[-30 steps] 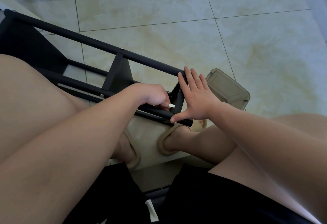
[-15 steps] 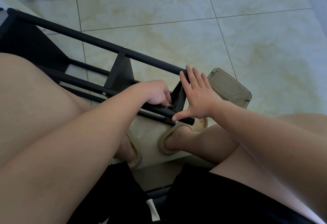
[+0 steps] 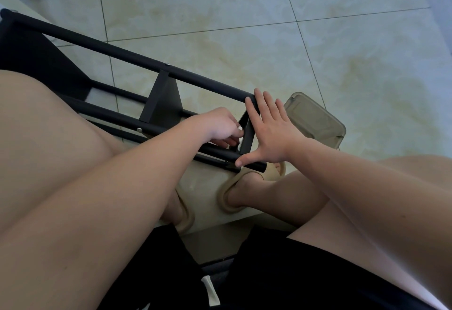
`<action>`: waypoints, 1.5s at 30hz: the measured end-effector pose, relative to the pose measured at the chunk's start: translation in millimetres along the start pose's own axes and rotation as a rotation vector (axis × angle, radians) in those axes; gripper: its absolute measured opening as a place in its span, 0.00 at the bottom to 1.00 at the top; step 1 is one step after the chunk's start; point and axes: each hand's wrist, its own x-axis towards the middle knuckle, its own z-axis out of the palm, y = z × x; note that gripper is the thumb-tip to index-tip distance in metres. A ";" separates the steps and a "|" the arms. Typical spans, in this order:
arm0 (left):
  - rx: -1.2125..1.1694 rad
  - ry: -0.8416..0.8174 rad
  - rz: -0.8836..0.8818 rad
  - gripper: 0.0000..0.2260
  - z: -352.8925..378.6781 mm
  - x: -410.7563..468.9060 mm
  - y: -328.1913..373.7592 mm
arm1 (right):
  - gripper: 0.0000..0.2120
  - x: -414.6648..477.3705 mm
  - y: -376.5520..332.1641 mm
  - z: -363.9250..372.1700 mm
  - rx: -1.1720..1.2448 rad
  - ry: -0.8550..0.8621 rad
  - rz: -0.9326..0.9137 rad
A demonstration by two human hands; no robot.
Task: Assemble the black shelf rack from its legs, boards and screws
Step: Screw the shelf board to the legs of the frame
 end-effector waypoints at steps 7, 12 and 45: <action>-0.122 0.058 -0.006 0.01 2.7 -2.3 2.4 | 0.74 0.2 0.2 -0.6 -0.001 0.002 -0.003; -0.176 0.048 -0.001 0.03 2.8 -3.2 3.3 | 0.74 0.0 -0.1 -0.7 -0.003 0.001 -0.004; -0.126 -0.014 -0.122 0.10 1.1 -9.9 9.8 | 0.74 0.7 0.7 1.5 0.011 0.010 -0.013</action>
